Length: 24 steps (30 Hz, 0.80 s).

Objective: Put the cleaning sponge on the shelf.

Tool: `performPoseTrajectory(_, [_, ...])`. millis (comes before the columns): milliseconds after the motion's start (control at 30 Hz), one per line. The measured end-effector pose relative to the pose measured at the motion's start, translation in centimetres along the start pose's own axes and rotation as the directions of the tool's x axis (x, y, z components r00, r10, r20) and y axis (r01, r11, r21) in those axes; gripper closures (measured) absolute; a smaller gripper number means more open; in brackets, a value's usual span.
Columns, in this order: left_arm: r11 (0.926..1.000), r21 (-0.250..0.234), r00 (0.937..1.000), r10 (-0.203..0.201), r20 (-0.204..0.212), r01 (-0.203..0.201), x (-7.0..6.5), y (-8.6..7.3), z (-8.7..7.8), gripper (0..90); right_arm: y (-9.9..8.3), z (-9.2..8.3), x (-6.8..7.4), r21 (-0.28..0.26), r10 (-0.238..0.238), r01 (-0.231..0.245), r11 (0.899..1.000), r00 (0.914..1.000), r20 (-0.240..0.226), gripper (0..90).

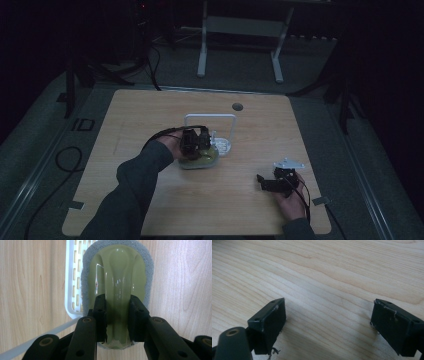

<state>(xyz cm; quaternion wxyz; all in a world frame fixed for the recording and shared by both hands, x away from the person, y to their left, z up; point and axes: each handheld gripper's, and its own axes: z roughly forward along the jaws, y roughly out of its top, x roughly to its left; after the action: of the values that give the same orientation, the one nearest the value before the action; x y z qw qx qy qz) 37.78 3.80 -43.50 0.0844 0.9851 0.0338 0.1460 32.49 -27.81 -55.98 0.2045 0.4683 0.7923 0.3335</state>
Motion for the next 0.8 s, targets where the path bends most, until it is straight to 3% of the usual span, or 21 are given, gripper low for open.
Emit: performPoseTrajectory(800, [0.9998, -0.019, 0.9997, 0.011, -0.020, -0.012, 1.2, 1.2, 0.1, 71.6, 0.0, 0.0, 0.0, -0.001, 0.000, 0.000, 1.000, 1.0000, 0.000, 12.3])
